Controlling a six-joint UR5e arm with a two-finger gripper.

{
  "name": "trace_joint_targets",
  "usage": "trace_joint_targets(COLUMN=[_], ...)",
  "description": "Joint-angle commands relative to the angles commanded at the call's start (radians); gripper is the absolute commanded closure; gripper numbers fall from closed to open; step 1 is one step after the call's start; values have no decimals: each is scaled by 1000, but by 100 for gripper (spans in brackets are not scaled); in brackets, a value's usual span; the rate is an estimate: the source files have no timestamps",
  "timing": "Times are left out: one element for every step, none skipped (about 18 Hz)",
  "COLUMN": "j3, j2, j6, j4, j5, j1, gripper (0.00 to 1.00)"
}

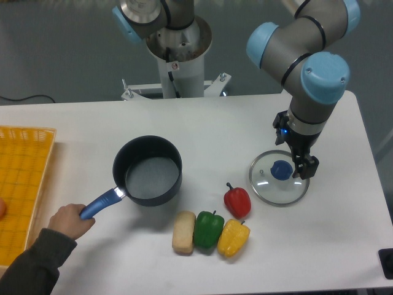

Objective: Pick up the red pepper
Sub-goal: 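Lift the gripper up from above the glass lid, then move the gripper over the red pepper and lower it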

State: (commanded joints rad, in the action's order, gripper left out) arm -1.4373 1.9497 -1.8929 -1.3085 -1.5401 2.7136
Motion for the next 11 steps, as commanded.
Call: trace_joint_targets(j3=[0,-3,-6,-8,-17,-26,-37,-44,-57,-67,-77], j2=[0,0,-2,-2,-5,-6,-6,-6,-6,-6,-6], j6=[9,24,29,31,31,31,38,64,116,180,230], j4=[0,0,2,2,3,6,11,23,35,55,70], j5=[2,0,3,5,9,23,44,67,78,80,78], j1=[0,-2,-3,-5,-5,-3,0,3,5,3,2], gripper=[0,0,0,0,0,0,0,0,0,0,0])
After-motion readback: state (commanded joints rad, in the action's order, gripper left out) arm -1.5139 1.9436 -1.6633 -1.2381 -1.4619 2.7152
